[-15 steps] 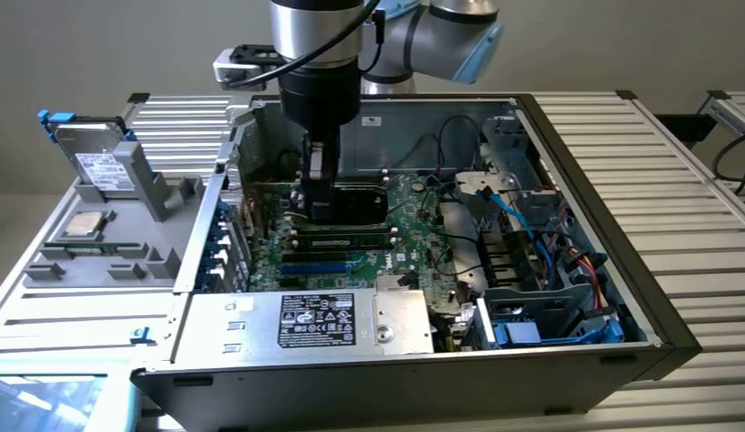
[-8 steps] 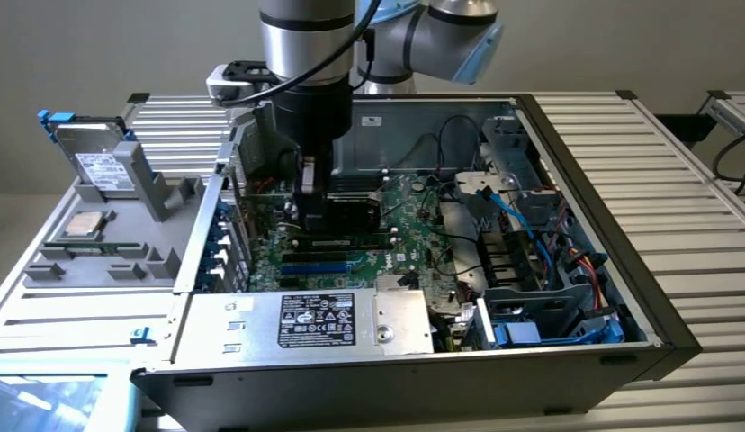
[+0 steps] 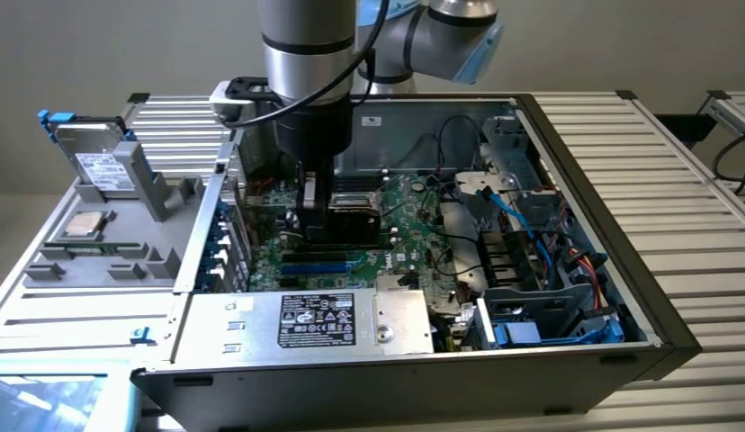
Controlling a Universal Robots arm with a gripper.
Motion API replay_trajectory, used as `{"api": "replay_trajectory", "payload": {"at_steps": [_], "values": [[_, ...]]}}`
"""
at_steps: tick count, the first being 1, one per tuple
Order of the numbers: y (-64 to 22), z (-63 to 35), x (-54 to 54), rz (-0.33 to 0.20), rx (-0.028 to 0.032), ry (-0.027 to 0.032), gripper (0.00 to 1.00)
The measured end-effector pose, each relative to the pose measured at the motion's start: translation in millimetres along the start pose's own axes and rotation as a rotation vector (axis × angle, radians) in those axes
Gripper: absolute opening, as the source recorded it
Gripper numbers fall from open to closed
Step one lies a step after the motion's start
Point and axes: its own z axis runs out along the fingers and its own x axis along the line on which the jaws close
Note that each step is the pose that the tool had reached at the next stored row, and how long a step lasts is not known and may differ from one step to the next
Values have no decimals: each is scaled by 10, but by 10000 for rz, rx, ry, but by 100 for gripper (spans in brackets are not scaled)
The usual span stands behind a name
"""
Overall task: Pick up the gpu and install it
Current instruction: 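Insert the gpu into the slot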
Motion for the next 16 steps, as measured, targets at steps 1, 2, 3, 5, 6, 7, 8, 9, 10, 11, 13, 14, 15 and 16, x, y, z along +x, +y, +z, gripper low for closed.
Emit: {"api": "replay_trajectory", "payload": {"at_steps": [1,2,3,5,6,7,8,9,10,11,13,14,15,16], "values": [[1,17,-1,-1,-2,-19,29],[1,34,-1,-2,-1,-29,29],[1,48,-2,-5,-2,-35,29],[0,60,-3,-31,-21,-48,29],[0,60,-3,-35,-30,-53,29],[0,60,-3,-36,-30,-56,29],[0,60,-3,-36,-30,-56,29],[0,61,-4,-37,-30,-57,29],[-1,65,-7,-53,-28,-60,29],[-1,67,-7,-127,-24,-57,29],[0,69,-7,-300,-17,-50,29],[0,72,-8,-345,-14,-50,29],[0,78,-8,-355,-16,-52,29],[0,91,-8,-355,-20,-52,29]]}}
